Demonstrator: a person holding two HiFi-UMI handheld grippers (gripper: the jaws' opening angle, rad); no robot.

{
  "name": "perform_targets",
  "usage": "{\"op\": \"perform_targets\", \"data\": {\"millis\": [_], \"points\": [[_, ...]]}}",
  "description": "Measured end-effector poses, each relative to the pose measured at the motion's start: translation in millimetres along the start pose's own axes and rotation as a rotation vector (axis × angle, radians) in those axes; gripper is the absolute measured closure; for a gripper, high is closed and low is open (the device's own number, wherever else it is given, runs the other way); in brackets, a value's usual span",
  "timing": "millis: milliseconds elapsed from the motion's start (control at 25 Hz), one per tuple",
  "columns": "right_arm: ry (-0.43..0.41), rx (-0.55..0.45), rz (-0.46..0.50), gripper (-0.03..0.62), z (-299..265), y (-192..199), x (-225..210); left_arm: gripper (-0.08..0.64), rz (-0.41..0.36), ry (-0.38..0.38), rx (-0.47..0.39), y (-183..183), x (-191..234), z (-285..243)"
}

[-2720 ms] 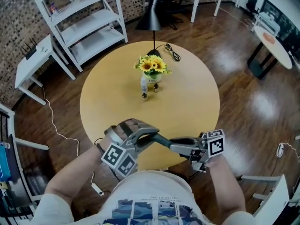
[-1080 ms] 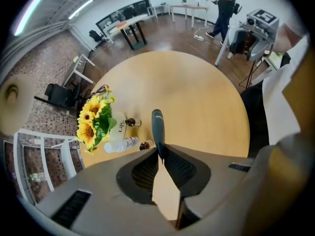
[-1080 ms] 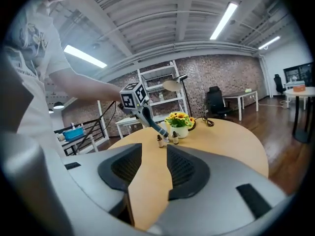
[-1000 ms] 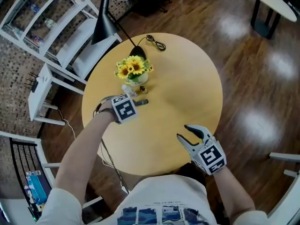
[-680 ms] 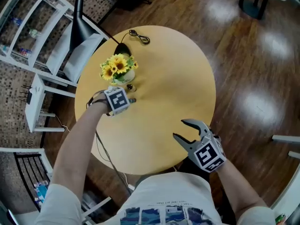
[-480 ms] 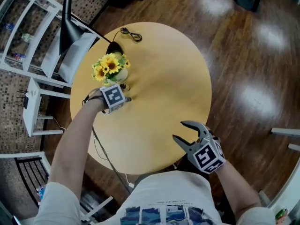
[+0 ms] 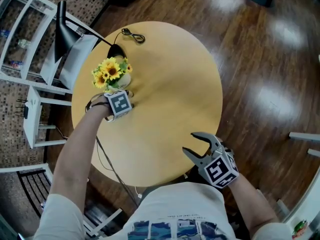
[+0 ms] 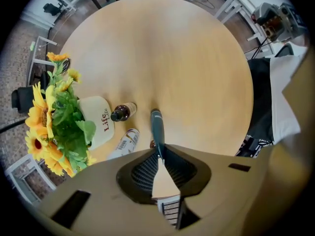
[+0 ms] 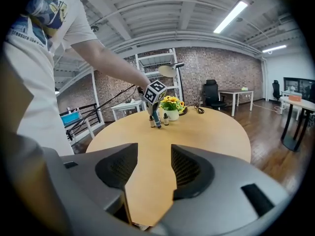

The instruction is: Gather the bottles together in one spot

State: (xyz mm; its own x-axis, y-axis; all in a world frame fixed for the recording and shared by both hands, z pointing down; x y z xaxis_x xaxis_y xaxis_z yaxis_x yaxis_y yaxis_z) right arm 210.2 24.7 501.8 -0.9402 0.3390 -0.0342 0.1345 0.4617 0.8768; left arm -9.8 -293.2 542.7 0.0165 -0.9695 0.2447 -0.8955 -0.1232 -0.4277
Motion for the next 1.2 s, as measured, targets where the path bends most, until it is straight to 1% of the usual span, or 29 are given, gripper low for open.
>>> {"op": "perform_targets", "data": {"millis": [120,360,640,760,920,1000,1080,1200], "points": [[-0.006,0.001,-0.002,0.356,1,3,-2,0.520,-0.021,-0.033,0.019,-8,1,1],[-0.001,0.008,-0.006,0.356,0,6,0,0.509,-0.054,-0.059,0.051,-12,-1,-1],[-0.007,0.008,-0.014,0.356,1,9,-3,0.506,-0.056,-0.092,0.006,-18,-5,7],[-0.012,0.001,-0.003,0.356,-2,9,-3,0.506,-0.039,-0.096,-0.006,-14,-4,9],[-0.021,0.005,-0.014,0.356,-5,7,0,0.505,-0.033,-0.112,-0.018,-6,-3,13],[-0.025,0.009,-0.017,0.356,-5,7,2,0.483,-0.023,-0.103,-0.035,-2,-4,13],[-0.029,0.007,-0.010,0.356,-6,7,2,0.483,-0.018,-0.099,-0.049,-1,-4,13],[-0.032,0.001,0.005,0.356,-8,6,1,0.482,-0.018,-0.113,-0.069,0,-5,18]]}}
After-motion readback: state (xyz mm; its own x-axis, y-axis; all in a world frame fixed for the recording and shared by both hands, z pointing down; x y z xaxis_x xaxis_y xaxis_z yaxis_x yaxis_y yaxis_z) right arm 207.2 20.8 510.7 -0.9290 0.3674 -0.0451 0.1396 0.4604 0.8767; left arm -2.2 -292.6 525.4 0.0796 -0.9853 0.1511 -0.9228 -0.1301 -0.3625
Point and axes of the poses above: the fingertips, and each gripper's own axes: z backward along the fingers, x to its left, y out of its underside, the point moved 9 cm from there along z, backward along the fingers, and after that the axes turned 15 degrees about y, right-handed, at the moved point
